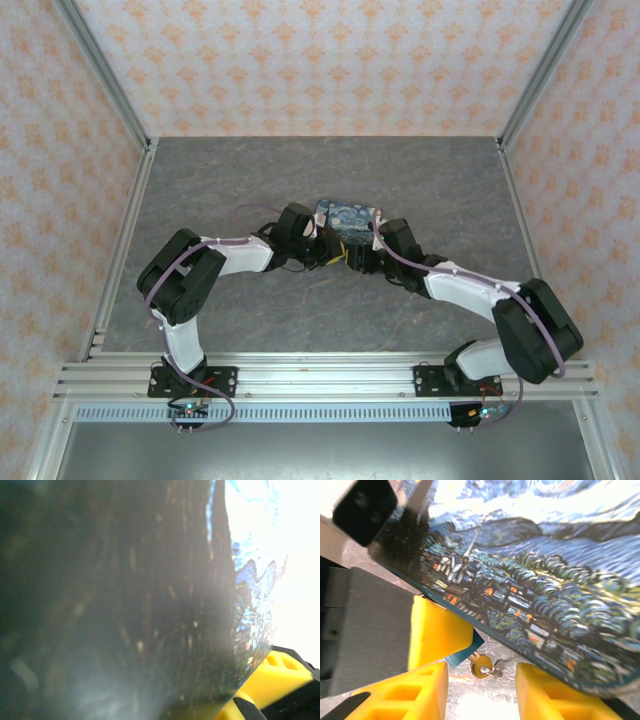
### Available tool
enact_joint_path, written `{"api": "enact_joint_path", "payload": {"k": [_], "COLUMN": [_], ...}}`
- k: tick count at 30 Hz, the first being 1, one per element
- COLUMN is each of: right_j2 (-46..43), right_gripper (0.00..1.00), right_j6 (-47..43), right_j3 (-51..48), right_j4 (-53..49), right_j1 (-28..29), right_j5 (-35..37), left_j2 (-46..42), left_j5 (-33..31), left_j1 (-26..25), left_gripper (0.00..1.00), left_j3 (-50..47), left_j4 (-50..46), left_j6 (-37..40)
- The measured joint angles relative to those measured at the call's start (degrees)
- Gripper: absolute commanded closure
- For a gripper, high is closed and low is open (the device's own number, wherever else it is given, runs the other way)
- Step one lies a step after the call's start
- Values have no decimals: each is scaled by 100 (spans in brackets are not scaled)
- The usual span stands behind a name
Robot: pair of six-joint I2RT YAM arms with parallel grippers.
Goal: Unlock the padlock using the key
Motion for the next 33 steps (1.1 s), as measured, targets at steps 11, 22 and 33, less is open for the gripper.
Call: {"api": "enact_joint_path", "payload": {"k": [11, 22, 33], "right_j2": [-22, 173, -306], "right_gripper": [61, 49, 44], "right_j6": [-785, -640, 804], "right_j3": [245, 361, -706], "right_j4": [-817, -817, 402], "right_j1": [487, 535, 116], "right_j5": [962, 1215, 514], "left_j2": [0, 2, 2], "left_j5": [2, -15, -175], "left_j1": [0, -2, -20], "left_gripper": [100, 100, 72], "left_j3": [0, 0, 4], "left_j4": [-24, -151, -577], "left_j6": [7, 203, 765]}}
